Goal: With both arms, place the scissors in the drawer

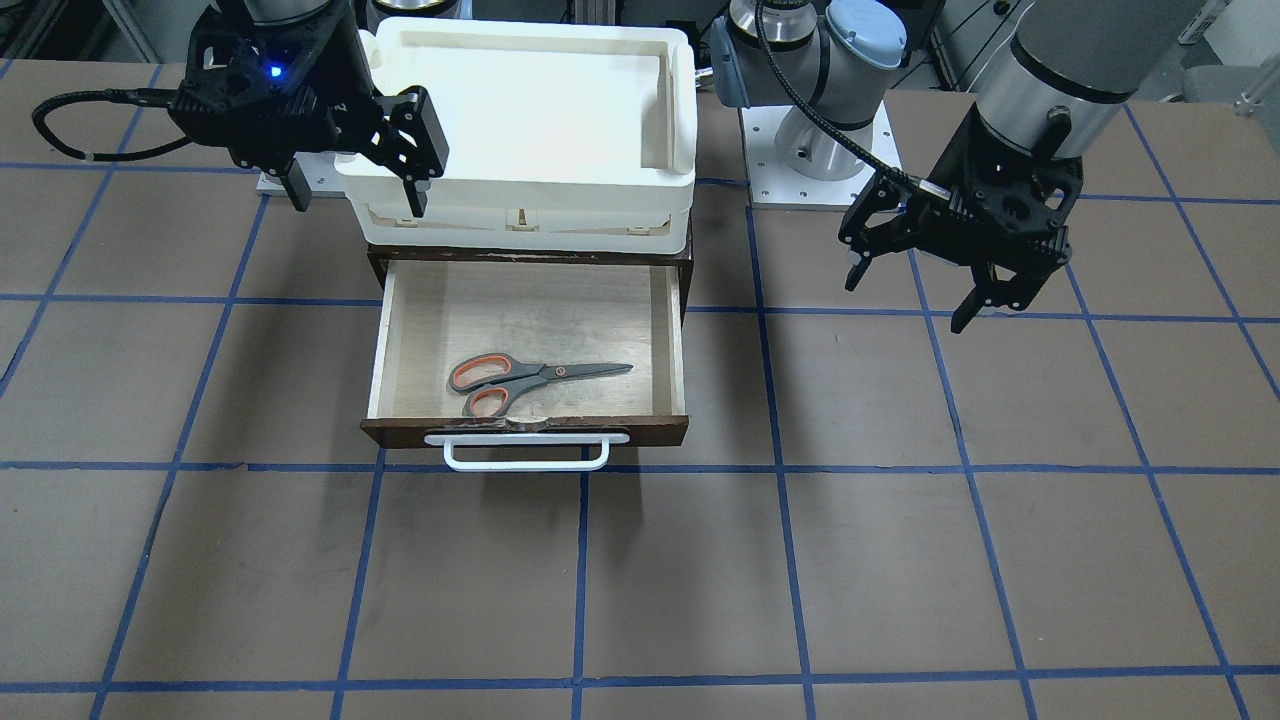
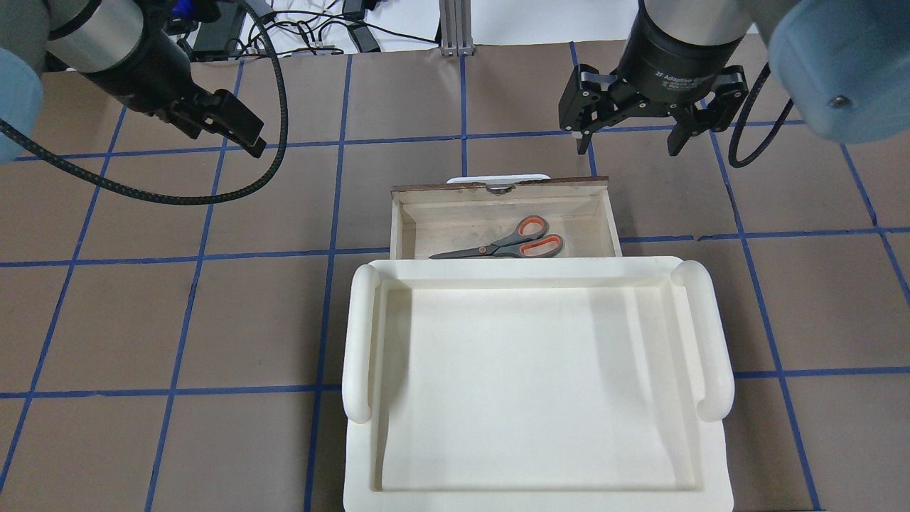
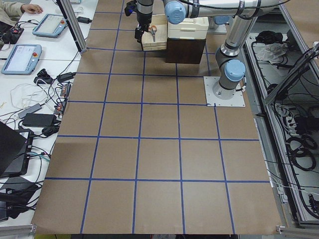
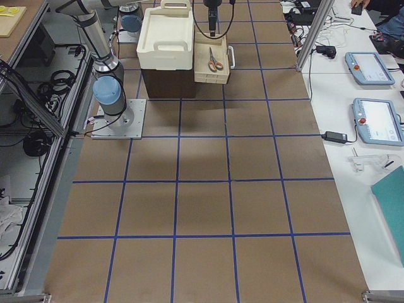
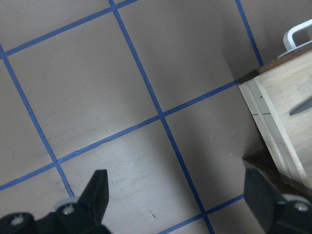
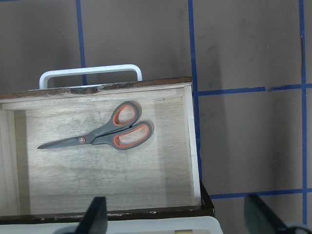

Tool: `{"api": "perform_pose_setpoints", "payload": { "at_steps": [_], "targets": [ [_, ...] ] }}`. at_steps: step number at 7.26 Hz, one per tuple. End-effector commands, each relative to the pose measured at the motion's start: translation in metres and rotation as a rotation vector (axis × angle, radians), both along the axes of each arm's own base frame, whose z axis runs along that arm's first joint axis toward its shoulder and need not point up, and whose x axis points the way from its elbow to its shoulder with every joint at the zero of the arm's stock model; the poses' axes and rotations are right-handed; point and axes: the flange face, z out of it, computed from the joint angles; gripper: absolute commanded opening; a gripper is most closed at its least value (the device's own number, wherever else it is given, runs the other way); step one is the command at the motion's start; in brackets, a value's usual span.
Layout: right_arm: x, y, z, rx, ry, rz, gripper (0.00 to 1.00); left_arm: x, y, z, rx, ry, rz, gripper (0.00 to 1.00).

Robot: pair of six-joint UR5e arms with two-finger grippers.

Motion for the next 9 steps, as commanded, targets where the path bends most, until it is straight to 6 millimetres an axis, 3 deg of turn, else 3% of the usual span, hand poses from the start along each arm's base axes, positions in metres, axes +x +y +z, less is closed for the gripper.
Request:
{"api": "perform_pose_setpoints", "payload": {
  "at_steps": [1, 9],
  "targets": [
    [0.0000, 0.0000, 0.0000, 0.000, 0.000, 0.000, 1.00, -0.0003, -0.0009, -0.0025, 0.008, 0.004, 0.020, 1.00],
    [0.0000, 0.0003, 0.0017, -0.005, -0.001, 0.000, 1.00, -0.0024, -0.0026, -0.0018, 0.004, 0.014, 0.039, 1.00]
  ]
}}
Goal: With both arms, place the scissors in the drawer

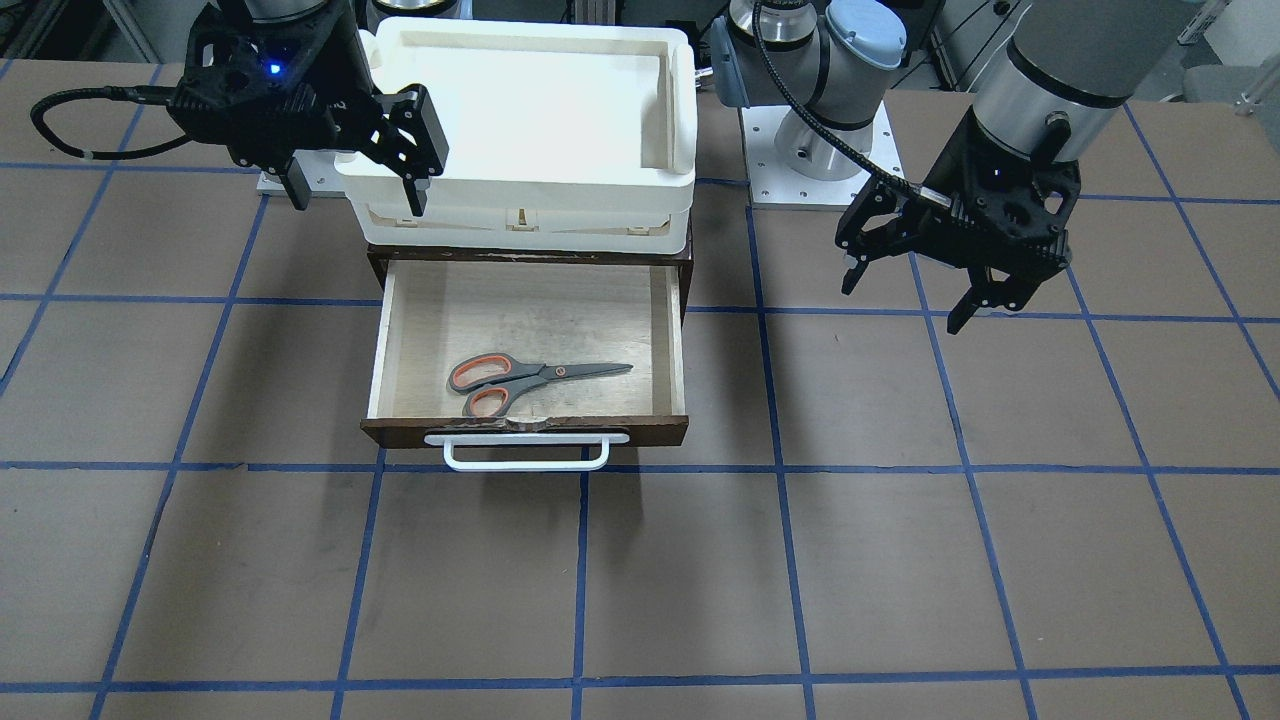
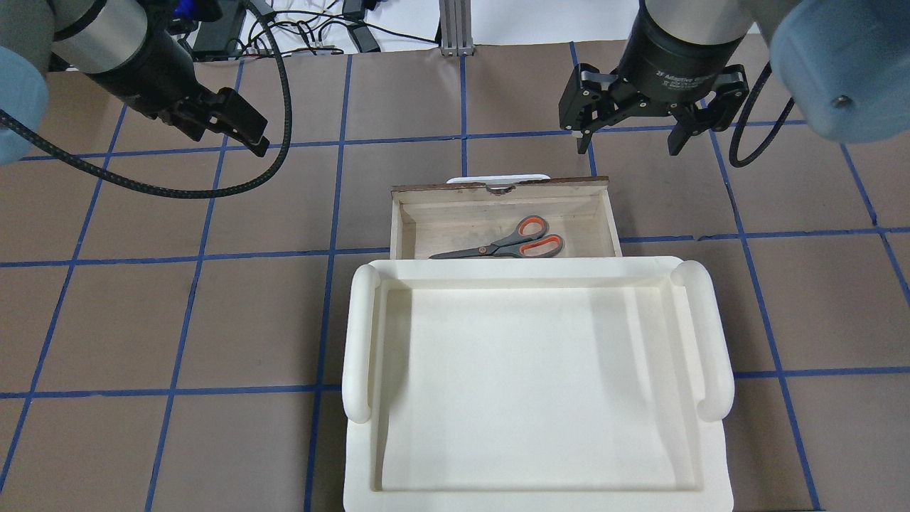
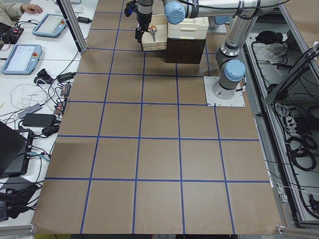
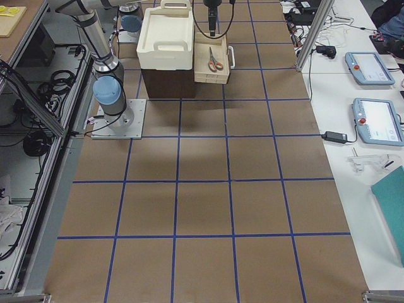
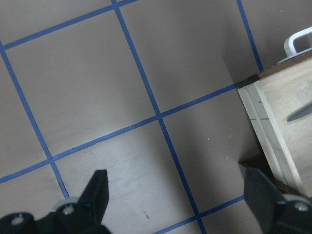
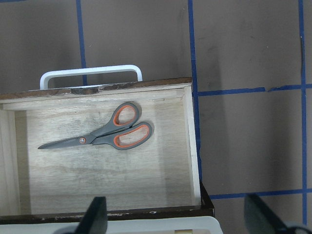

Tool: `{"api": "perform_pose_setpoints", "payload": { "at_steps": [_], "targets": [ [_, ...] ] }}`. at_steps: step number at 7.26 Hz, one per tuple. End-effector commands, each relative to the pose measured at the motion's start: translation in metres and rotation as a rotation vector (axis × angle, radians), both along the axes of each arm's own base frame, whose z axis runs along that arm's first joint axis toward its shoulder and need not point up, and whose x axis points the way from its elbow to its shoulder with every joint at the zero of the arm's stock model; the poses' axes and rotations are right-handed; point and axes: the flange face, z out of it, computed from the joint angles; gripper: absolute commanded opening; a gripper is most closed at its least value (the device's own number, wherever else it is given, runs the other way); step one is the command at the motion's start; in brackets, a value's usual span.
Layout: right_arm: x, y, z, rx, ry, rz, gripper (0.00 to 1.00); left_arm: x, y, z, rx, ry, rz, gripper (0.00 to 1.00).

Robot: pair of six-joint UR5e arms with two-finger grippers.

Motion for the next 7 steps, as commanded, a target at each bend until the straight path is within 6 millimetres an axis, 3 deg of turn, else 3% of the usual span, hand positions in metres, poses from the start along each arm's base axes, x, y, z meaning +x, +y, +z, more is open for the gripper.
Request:
{"api": "perform_pose_setpoints", "payload": {
  "at_steps": [1, 7],
  "targets": [
    [0.000, 0.000, 0.000, -0.002, 0.000, 0.000, 1.00, 0.000, 0.001, 0.000, -0.001, -0.001, -0.001, 1.00],
    [0.002, 0.001, 0.001, -0.006, -0.001, 0.003, 1.00, 0.000, -0.008, -0.013, 0.020, 0.009, 0.004, 1.00]
  ]
}}
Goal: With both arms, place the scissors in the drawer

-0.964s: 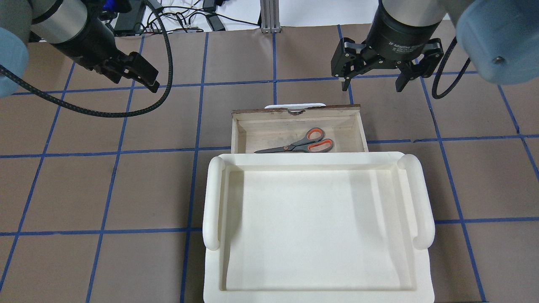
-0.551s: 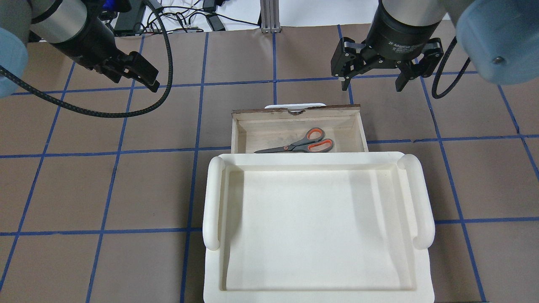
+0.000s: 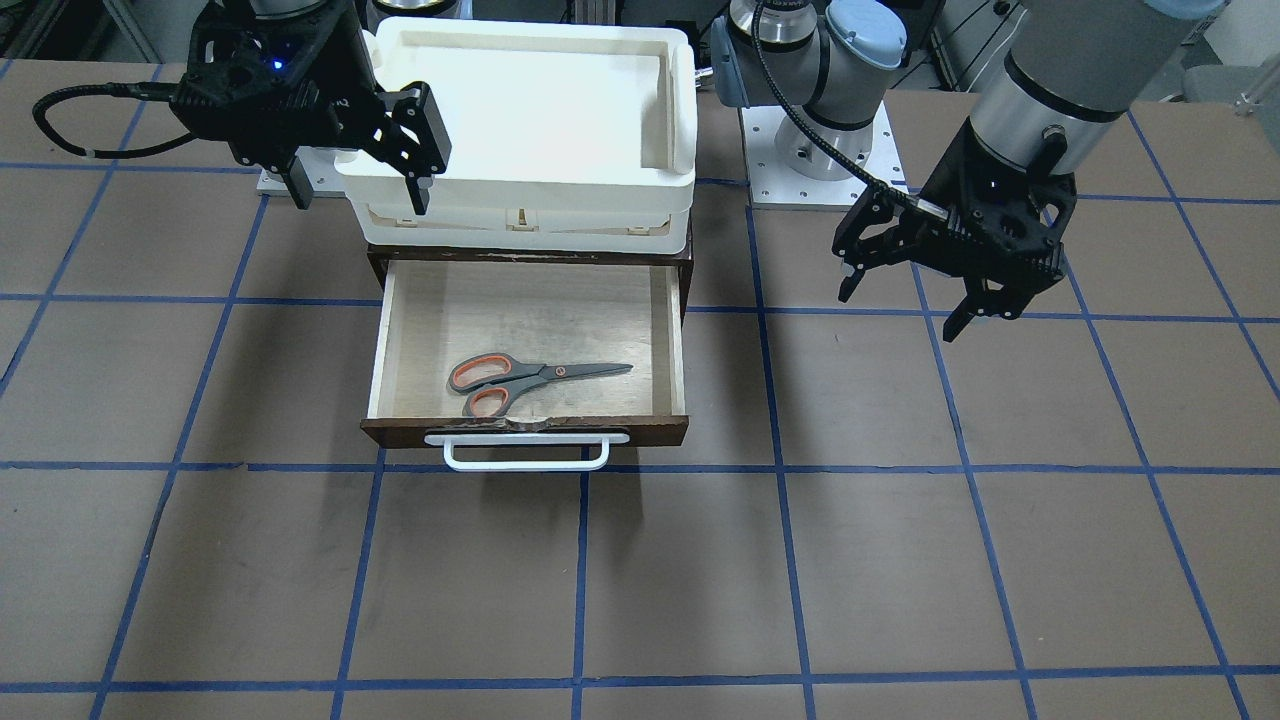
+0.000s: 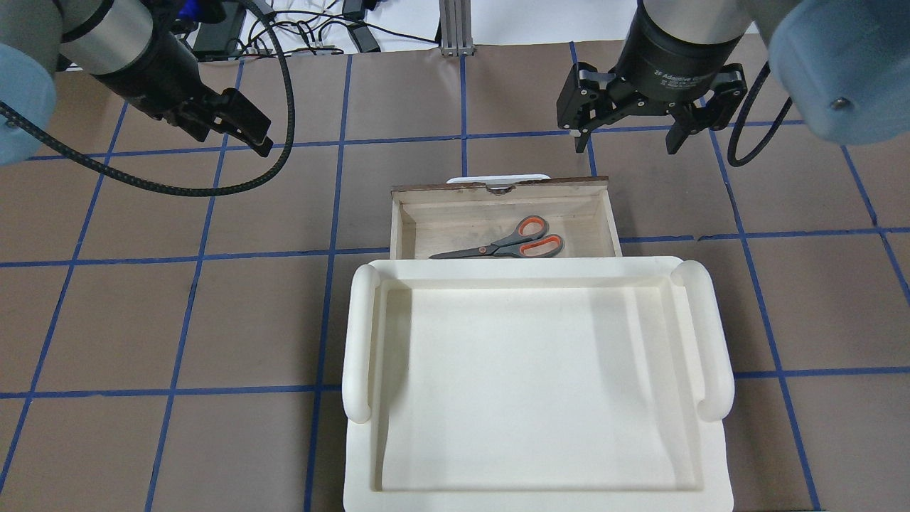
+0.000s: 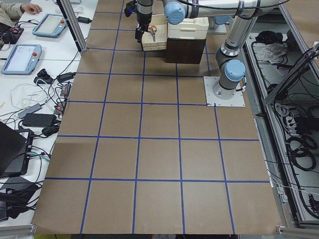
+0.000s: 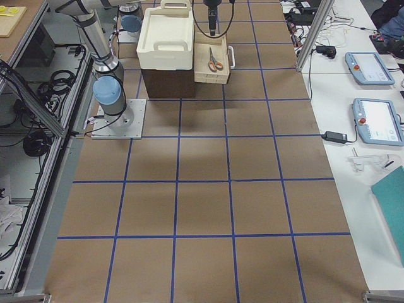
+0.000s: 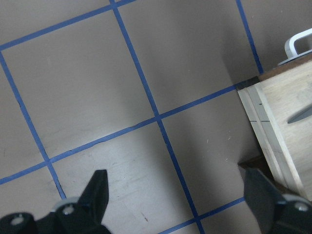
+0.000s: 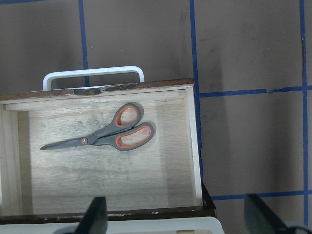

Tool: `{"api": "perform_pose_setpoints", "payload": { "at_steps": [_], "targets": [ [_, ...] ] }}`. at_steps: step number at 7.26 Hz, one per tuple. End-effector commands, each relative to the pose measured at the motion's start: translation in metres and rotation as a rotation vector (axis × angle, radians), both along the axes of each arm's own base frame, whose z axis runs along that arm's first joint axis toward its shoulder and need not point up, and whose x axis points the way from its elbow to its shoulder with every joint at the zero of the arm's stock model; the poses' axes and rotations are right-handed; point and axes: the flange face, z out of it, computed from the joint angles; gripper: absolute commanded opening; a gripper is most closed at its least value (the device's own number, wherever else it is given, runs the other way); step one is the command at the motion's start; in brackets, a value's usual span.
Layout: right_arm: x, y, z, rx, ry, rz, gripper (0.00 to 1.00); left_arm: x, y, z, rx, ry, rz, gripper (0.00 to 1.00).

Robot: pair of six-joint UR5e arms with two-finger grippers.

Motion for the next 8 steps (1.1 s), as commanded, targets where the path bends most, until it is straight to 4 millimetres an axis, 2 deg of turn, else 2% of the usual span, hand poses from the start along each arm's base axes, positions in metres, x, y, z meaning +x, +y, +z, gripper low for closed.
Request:
{"api": "perform_pose_setpoints", "payload": {
  "at_steps": [1, 3, 4, 6, 8],
  "targets": [
    [0.000, 0.000, -0.001, 0.002, 0.000, 0.000, 1.00, 0.000, -0.005, -0.003, -0.013, 0.001, 0.001, 1.00],
    [0.001, 0.001, 0.000, 0.000, 0.000, 0.002, 1.00, 0.000, -0.006, -0.005, -0.009, 0.000, 0.026, 1.00],
    [0.001, 0.000, -0.001, 0.002, 0.001, 0.002, 1.00, -0.001, -0.006, 0.000, -0.005, 0.011, 0.116, 1.00],
    [0.001, 0.001, 0.000, 0.000, 0.001, 0.002, 1.00, -0.010, 0.001, 0.005, 0.020, 0.024, 0.224, 1.00],
    [0.001, 0.001, 0.000, 0.000, 0.001, 0.002, 1.00, -0.011, 0.017, 0.017, 0.051, 0.027, 0.300, 1.00]
  ]
}}
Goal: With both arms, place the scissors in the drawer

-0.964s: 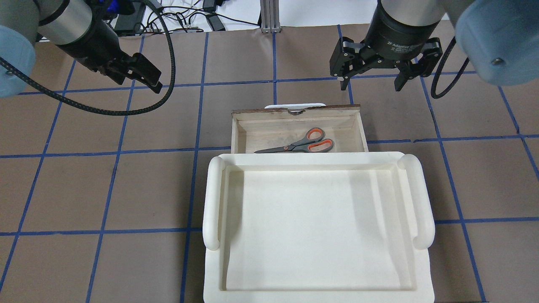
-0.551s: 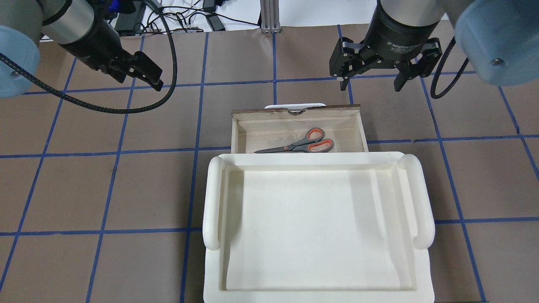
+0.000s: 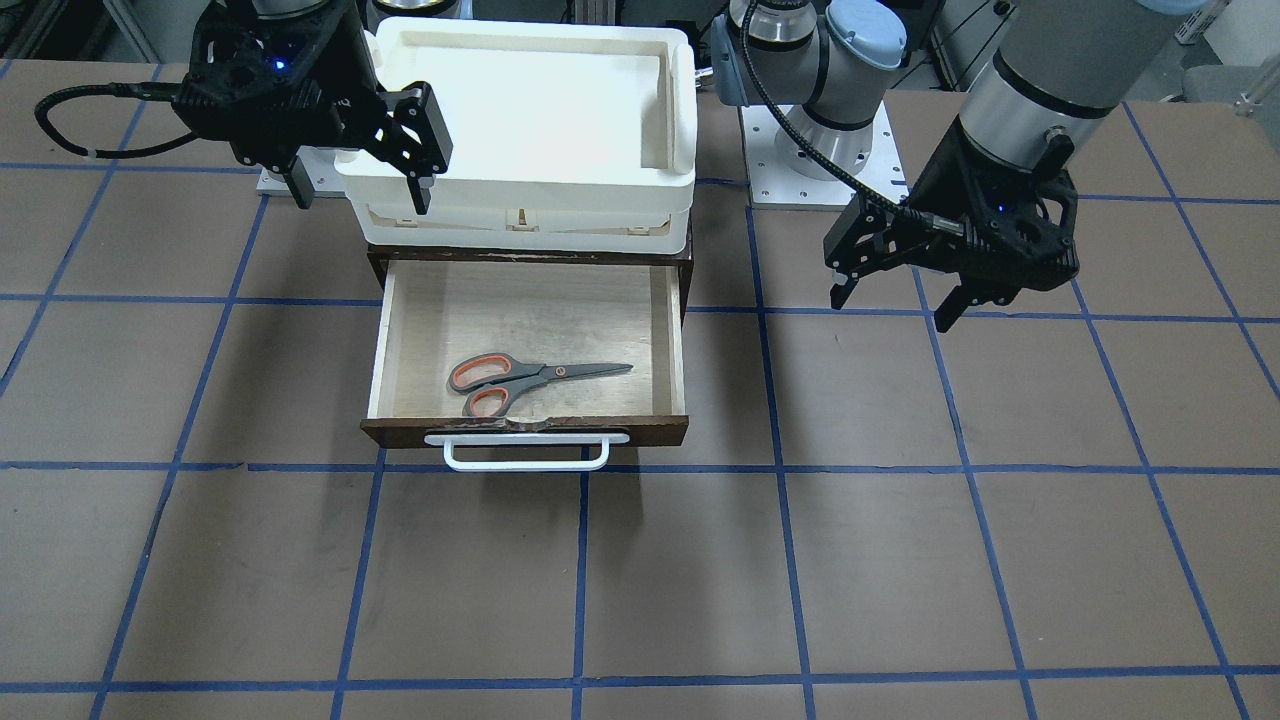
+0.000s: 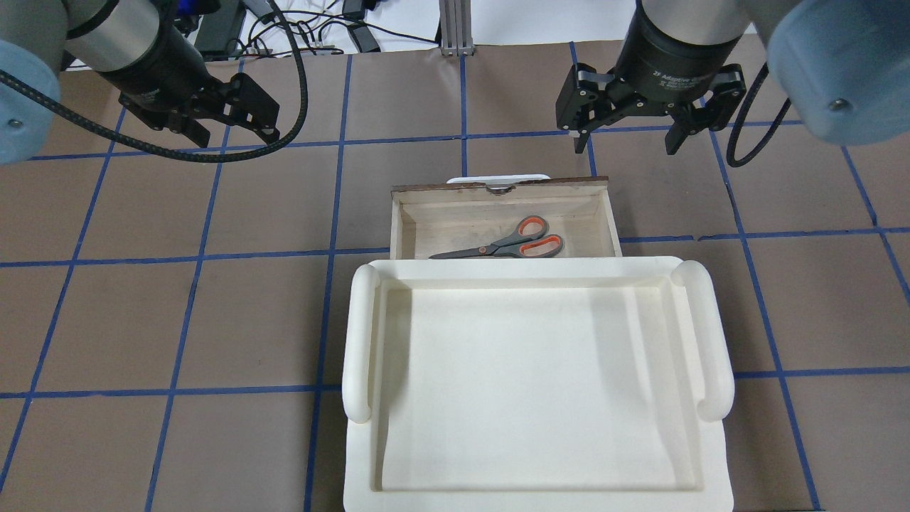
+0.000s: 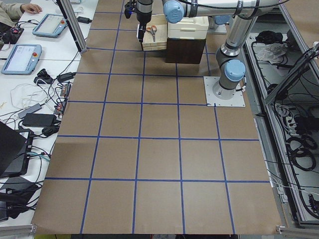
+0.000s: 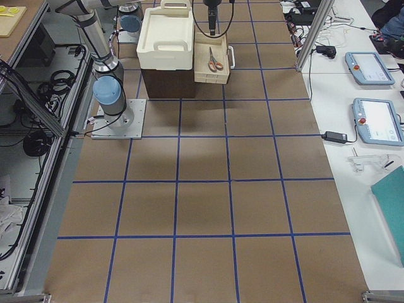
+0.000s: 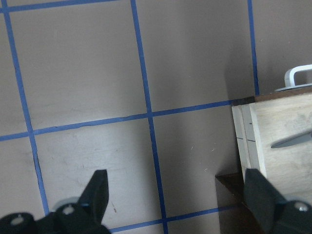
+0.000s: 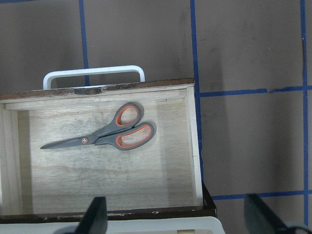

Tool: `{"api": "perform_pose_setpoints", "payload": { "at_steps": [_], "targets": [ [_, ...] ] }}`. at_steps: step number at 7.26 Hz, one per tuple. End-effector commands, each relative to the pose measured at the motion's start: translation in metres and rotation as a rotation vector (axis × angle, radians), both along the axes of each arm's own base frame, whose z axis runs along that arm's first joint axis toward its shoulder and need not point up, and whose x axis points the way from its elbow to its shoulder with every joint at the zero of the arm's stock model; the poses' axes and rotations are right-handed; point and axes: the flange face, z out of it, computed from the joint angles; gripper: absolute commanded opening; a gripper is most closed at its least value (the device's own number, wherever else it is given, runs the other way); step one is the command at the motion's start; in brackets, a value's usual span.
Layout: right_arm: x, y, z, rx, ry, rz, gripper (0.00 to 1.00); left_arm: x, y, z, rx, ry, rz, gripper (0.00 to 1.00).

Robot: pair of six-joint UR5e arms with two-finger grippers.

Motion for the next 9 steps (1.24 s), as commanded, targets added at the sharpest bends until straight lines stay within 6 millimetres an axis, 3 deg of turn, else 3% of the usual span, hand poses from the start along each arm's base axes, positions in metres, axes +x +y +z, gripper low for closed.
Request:
{"api": "perform_pose_setpoints", "payload": {
  "at_steps": [1, 7, 9],
  "targets": [
    [0.000, 0.000, 0.000, 0.000, -0.001, 0.000, 1.00, 0.003, 0.009, 0.005, 0.031, -0.011, 0.070, 1.00],
    [0.000, 0.000, 0.000, 0.000, -0.001, 0.000, 1.00, 0.007, 0.015, 0.011, 0.027, -0.027, 0.086, 1.00],
    [0.001, 0.000, 0.000, 0.000, -0.001, 0.002, 1.00, -0.001, 0.023, 0.017, 0.025, -0.077, 0.116, 1.00]
  ]
}}
